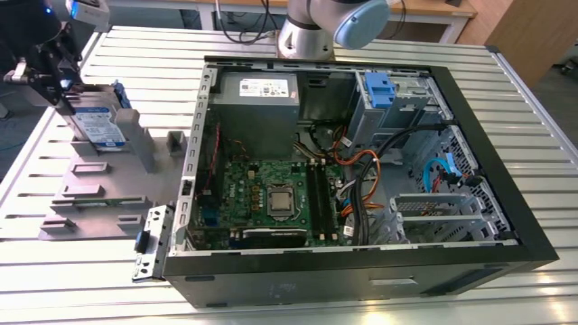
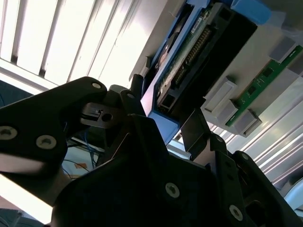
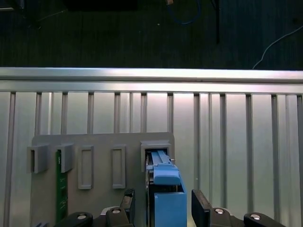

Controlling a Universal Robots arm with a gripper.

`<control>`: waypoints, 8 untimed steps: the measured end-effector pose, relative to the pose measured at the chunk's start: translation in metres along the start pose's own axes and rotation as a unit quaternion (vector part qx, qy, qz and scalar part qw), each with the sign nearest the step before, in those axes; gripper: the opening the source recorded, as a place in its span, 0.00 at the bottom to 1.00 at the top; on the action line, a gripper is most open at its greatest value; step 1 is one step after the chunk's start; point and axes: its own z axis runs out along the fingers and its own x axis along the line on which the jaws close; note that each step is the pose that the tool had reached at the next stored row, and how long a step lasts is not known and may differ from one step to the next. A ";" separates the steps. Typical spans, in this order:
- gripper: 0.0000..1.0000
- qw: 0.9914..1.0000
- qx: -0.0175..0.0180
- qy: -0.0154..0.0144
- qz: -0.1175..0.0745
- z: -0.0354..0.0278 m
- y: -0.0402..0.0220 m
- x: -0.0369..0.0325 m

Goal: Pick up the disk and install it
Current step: 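Pick up the disk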

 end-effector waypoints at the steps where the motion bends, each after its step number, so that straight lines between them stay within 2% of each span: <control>1: 0.59 1.000 0.000 0.000 -0.001 0.0008 0.0005 0.0000; 8: 0.59 1.000 0.000 0.000 -0.006 0.0060 0.0015 0.0001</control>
